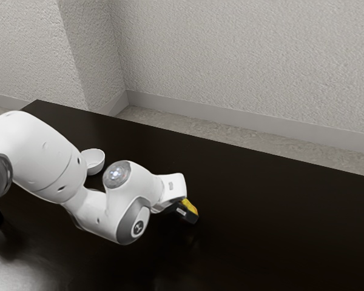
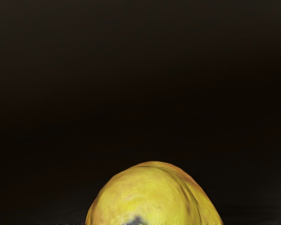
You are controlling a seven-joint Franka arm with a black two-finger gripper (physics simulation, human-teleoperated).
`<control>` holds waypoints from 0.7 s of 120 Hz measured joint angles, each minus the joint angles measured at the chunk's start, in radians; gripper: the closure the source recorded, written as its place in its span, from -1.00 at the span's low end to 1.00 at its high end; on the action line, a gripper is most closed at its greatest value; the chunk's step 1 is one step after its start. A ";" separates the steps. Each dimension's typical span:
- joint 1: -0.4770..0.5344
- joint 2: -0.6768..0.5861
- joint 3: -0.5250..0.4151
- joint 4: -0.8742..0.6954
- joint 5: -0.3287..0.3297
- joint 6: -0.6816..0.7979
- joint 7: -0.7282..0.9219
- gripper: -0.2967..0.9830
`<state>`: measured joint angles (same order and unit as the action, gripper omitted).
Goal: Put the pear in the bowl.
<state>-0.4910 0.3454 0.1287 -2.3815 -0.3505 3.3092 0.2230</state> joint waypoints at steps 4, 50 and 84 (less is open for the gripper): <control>0.000 0.004 0.000 0.004 0.000 0.000 0.001 -0.51; 0.010 0.041 0.000 0.039 0.001 -0.001 0.011 -0.43; 0.008 0.060 -0.001 0.052 0.000 -0.002 0.015 -0.15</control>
<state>-0.4826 0.4056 0.1274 -2.3294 -0.3508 3.3069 0.2384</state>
